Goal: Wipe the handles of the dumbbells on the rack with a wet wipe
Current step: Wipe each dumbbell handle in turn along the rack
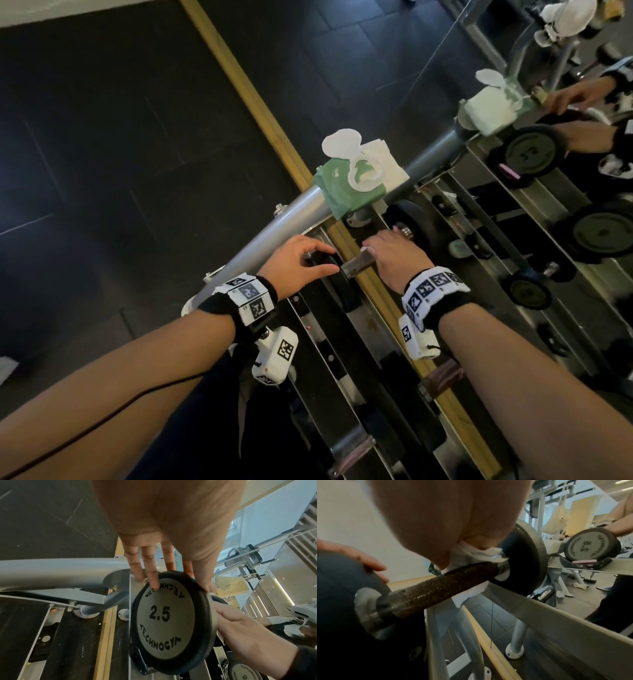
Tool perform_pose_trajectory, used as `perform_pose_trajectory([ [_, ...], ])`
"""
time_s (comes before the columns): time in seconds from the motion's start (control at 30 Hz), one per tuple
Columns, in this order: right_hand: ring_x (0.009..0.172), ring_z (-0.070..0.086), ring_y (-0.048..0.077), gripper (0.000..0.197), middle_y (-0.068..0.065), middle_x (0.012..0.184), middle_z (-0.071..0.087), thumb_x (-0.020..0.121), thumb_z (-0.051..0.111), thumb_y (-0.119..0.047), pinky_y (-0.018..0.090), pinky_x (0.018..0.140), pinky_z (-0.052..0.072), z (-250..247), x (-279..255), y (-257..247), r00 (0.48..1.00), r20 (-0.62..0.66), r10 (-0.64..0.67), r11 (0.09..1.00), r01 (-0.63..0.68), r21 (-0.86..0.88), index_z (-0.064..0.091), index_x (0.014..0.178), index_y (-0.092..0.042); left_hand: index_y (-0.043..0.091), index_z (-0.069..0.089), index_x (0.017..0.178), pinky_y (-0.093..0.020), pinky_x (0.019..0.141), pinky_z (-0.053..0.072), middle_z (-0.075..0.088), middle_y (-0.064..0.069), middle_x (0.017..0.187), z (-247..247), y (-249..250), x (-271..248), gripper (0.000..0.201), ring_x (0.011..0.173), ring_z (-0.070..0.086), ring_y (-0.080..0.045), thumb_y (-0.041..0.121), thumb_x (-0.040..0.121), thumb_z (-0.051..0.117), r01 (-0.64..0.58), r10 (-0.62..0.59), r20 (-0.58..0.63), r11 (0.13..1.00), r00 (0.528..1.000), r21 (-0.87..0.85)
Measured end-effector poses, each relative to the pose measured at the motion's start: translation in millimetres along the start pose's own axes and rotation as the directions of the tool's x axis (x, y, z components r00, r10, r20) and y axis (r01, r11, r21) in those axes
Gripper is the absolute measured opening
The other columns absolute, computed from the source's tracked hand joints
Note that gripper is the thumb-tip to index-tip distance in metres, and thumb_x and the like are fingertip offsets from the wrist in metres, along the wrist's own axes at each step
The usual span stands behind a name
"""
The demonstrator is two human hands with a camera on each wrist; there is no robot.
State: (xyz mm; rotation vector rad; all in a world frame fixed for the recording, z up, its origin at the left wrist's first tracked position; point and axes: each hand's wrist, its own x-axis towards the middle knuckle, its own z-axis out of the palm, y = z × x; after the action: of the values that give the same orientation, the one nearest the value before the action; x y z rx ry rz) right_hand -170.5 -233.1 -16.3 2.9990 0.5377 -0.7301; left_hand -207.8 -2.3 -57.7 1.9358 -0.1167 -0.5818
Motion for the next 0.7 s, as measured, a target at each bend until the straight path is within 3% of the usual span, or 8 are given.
perform_pose_trajectory([
  [0.17,0.128,0.048,0.020,0.031,0.007,0.127,0.059,0.096,0.046,-0.002,0.030,0.113,0.031,-3.1,-16.9,-5.6,0.992,-0.096,-0.078,0.975,0.096,0.202,0.062,0.122,-0.011,0.050,0.062,0.114,-0.007,0.069,0.041,0.046,0.029,0.117,-1.7,0.3,-1.6,0.033,0.089,0.049,0.020,0.050,0.082,0.072,-0.042,0.042,0.008,0.999,0.999,-0.003],
  [0.27,0.108,0.059,0.013,0.029,0.001,0.111,0.067,0.104,0.039,-0.015,0.019,0.095,0.040,-13.8,-26.8,-9.4,0.997,-0.074,0.031,0.820,0.017,0.573,0.068,0.106,-0.015,0.048,0.062,0.116,-0.009,0.069,0.040,0.047,0.028,0.116,-1.5,-0.9,-1.7,0.034,0.087,0.048,0.023,0.050,0.083,0.071,-0.040,0.040,0.004,0.999,0.999,-0.012],
  [0.33,0.096,0.061,0.008,0.034,-0.002,0.099,0.067,0.106,0.035,-0.022,0.019,0.087,0.043,-19.6,-23.2,-5.8,0.995,-0.048,0.092,0.734,-0.035,0.678,0.068,0.098,-0.017,0.050,0.062,0.116,-0.009,0.070,0.039,0.047,0.029,0.116,-1.2,-2.6,-1.0,0.033,0.087,0.049,0.022,0.050,0.084,0.070,-0.035,0.035,0.005,0.999,0.999,-0.020],
  [0.4,0.088,0.059,-0.002,0.034,-0.004,0.094,0.065,0.106,0.035,-0.023,0.011,0.079,0.041,-22.2,-16.4,-0.1,0.977,-0.130,0.167,0.713,-0.029,0.700,0.067,0.098,-0.015,0.050,0.062,0.116,-0.012,0.073,0.040,0.048,0.028,0.117,-0.5,-4.8,-0.4,0.033,0.086,0.050,0.019,0.050,0.083,0.070,-0.033,0.033,0.000,0.999,0.999,-0.038],
  [0.47,0.087,0.056,-0.011,0.030,-0.012,0.096,0.062,0.106,0.036,-0.021,0.002,0.076,0.038,-21.2,-11.4,2.2,0.945,-0.251,0.210,0.722,0.023,0.691,0.066,0.104,-0.016,0.051,0.062,0.115,-0.015,0.077,0.042,0.048,0.027,0.118,1.0,-6.4,0.0,0.033,0.085,0.051,0.014,0.051,0.083,0.071,-0.029,0.028,-0.004,0.998,1.000,-0.051],
  [0.53,0.101,0.055,-0.009,0.029,-0.008,0.111,0.061,0.105,0.036,-0.017,0.009,0.093,0.039,-15.5,-6.0,3.0,0.944,-0.295,0.149,0.758,0.083,0.647,0.063,0.116,-0.019,0.053,0.060,0.113,-0.017,0.080,0.043,0.047,0.029,0.117,2.1,-6.9,-0.1,0.032,0.086,0.051,0.012,0.052,0.083,0.070,-0.023,0.023,-0.003,0.998,1.000,-0.057],
  [0.6,0.120,0.053,0.009,0.033,0.001,0.128,0.059,0.104,0.037,-0.012,0.023,0.111,0.031,-7.0,0.3,4.7,0.983,-0.184,0.014,0.866,0.080,0.494,0.061,0.126,-0.019,0.057,0.058,0.111,-0.022,0.085,0.046,0.046,0.030,0.116,2.7,-7.0,-1.0,0.031,0.086,0.052,0.008,0.051,0.084,0.070,-0.027,0.027,-0.002,0.997,1.000,-0.065],
  [0.7,0.122,0.053,0.019,0.033,0.004,0.123,0.062,0.100,0.039,-0.009,0.031,0.117,0.022,1.1,3.9,5.4,0.998,0.002,-0.070,0.994,0.069,0.089,0.063,0.121,-0.017,0.057,0.058,0.111,-0.027,0.088,0.048,0.046,0.030,0.117,2.3,-5.5,-1.9,0.030,0.085,0.051,0.005,0.050,0.084,0.070,-0.034,0.034,0.010,0.998,0.999,-0.061],
])
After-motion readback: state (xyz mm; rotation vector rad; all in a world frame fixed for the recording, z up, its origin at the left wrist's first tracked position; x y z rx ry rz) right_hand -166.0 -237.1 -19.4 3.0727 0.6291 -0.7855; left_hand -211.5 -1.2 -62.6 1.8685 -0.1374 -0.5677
